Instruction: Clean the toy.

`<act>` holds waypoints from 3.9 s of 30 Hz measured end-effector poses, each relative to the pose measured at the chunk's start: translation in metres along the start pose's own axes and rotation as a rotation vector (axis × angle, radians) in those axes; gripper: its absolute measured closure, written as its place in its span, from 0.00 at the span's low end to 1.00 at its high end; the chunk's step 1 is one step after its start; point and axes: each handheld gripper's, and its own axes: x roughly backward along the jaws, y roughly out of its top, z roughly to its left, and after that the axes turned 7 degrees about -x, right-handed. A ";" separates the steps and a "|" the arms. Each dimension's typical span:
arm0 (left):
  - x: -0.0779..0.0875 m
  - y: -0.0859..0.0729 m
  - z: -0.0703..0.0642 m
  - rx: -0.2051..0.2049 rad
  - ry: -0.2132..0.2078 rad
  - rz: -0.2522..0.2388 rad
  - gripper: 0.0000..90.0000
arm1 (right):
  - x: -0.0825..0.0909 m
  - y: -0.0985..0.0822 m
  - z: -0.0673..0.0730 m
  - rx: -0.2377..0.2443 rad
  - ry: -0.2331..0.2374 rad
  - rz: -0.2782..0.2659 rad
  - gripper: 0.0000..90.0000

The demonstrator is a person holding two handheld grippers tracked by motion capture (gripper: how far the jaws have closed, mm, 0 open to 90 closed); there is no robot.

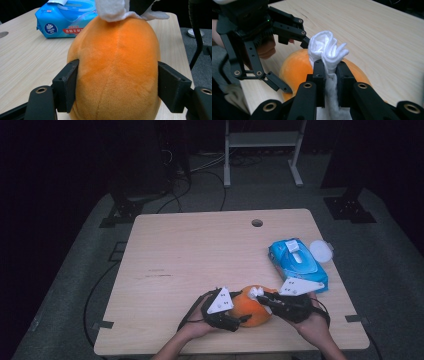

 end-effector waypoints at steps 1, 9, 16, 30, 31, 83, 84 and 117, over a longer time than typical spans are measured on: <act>0.000 -0.001 0.000 -0.002 -0.002 -0.003 0.30 | 0.000 0.000 -0.001 0.002 -0.002 0.002 0.88; -0.001 0.002 0.000 -0.008 -0.004 -0.005 0.29 | 0.011 -0.018 -0.046 -0.094 -0.109 0.026 0.88; -0.001 0.001 0.000 0.007 -0.001 0.000 0.28 | 0.007 -0.008 -0.022 -0.040 -0.063 0.007 0.88; 0.002 -0.008 0.018 0.152 -0.024 -0.018 0.27 | 0.009 -0.017 -0.037 -0.095 -0.081 0.008 0.88; 0.002 -0.008 0.018 0.156 -0.021 -0.018 0.27 | 0.008 -0.014 -0.031 -0.090 -0.060 0.000 0.88; 0.017 0.023 0.013 0.074 0.036 -0.086 0.37 | -0.003 0.013 0.014 -0.002 0.030 -0.091 0.88; 0.019 0.024 0.013 0.076 0.034 -0.091 0.37 | -0.002 0.015 0.016 0.008 0.024 -0.096 0.88; 0.017 0.004 0.029 0.123 -0.071 -0.161 0.12 | -0.007 -0.012 -0.021 -0.120 -0.034 -0.046 0.88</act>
